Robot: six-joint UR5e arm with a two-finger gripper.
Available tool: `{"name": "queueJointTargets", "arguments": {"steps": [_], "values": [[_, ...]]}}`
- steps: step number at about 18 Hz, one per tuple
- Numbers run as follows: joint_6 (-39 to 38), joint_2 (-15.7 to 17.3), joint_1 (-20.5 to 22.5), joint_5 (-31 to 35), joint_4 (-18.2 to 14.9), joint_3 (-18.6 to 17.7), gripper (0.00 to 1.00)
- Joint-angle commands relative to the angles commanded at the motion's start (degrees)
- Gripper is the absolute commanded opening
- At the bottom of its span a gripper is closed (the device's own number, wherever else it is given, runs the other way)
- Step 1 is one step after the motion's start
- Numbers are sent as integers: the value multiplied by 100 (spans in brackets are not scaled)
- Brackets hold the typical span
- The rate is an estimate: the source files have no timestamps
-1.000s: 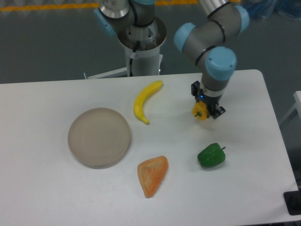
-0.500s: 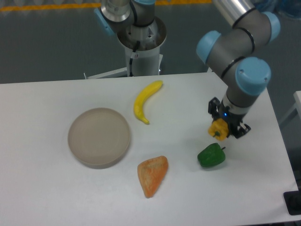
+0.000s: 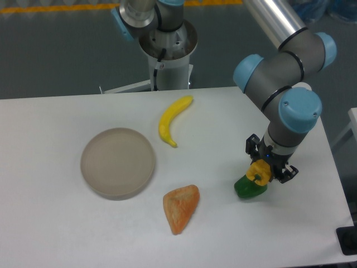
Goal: Pick up the yellow pepper from the table
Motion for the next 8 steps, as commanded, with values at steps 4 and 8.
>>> {"name": "queueJointTargets", "arguments": {"steps": [4, 8], "values": [[9, 0, 0, -17, 18, 26, 22], [0, 0, 0, -9, 18, 35, 22]]}}
